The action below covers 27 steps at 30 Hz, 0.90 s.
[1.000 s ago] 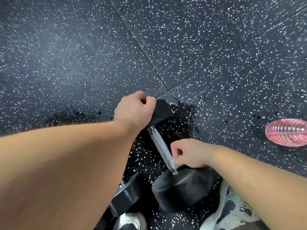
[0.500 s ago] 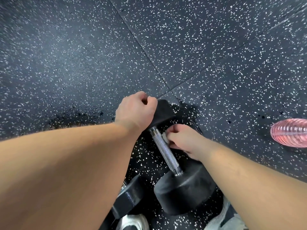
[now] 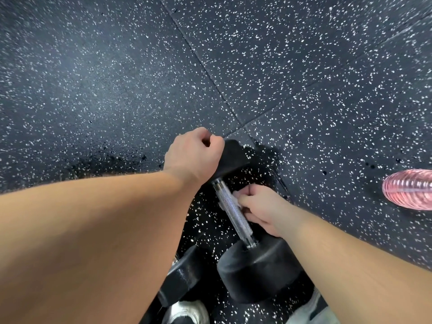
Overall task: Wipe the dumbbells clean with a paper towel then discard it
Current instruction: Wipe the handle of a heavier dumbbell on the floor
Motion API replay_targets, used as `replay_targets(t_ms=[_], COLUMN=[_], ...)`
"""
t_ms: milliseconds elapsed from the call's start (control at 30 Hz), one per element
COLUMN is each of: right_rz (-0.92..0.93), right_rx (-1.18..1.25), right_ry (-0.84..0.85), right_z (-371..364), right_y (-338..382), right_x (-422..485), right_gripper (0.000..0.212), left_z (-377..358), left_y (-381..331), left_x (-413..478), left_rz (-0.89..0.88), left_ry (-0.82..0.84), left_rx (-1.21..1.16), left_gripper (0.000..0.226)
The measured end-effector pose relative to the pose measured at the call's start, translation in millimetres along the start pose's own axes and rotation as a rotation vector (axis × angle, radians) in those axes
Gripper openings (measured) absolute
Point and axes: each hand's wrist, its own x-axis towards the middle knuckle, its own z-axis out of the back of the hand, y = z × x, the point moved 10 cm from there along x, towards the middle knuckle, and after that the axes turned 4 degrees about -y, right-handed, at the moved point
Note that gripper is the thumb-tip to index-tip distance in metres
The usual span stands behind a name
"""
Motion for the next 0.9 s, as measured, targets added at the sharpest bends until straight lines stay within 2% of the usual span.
replay_targets(t_ms=[67, 200, 267, 333, 400, 500, 567, 633, 733, 800, 900], right_rz=[-0.021, -0.011, 0.041, 0.093, 0.080, 0.033, 0.042, 0.045, -0.064, -0.082, -0.023], right_rx=[-0.093, -0.389, -0.674, -0.910, -0.838, -0.398, -0.227, -0.247, -0.232, -0.211, -0.339], right_ry=[0.046, 0.163, 0.194, 0.215, 0.205, 0.116, 0.050, 0.066, 0.170, 0.195, 0.107], right_z=[2.2, 7.6, 10.7, 10.1, 13.0, 21.2, 22.5, 11.4, -13.6, -26.2, -33.3], right_y=[-4.9, -6.6, 0.3, 8.0, 9.4, 11.4, 13.9, 14.8, 2.4, 0.9, 6.3], right_x=[-0.4, -9.2, -17.7, -23.8, -22.6, -16.8, -15.6, -18.5, -21.7, -23.1, -24.9], right_gripper=[0.019, 0.007, 0.005, 0.012, 0.014, 0.019, 0.018, 0.020, 0.030, 0.027, 0.036], left_z=[-0.1, -0.3, 0.1, 0.1, 0.0, -0.2, -1.5, -3.7, -9.4, -14.5, -21.0], left_y=[0.3, 1.3, 1.4, 1.1, -0.9, -1.8, -3.2, -4.6, -6.4, -10.0, -21.8], left_x=[-0.3, -0.3, -0.4, -0.7, -0.4, 0.8, 0.3, 0.0, 0.1, -1.4, -7.0], left_rz=[0.004, 0.016, 0.024, 0.028, 0.022, 0.022, 0.022, 0.032, 0.037, -0.002, -0.068], left_ry=[0.001, 0.010, 0.010, 0.012, 0.010, 0.012, 0.031, 0.073, 0.161, 0.241, 0.417], left_rx=[-0.002, 0.001, 0.004, 0.006, 0.008, 0.012, 0.022, 0.037, 0.090, 0.150, 0.221], left_gripper=[0.029, 0.029, 0.028, 0.028, 0.029, 0.030, 0.029, 0.027, 0.030, 0.044, 0.071])
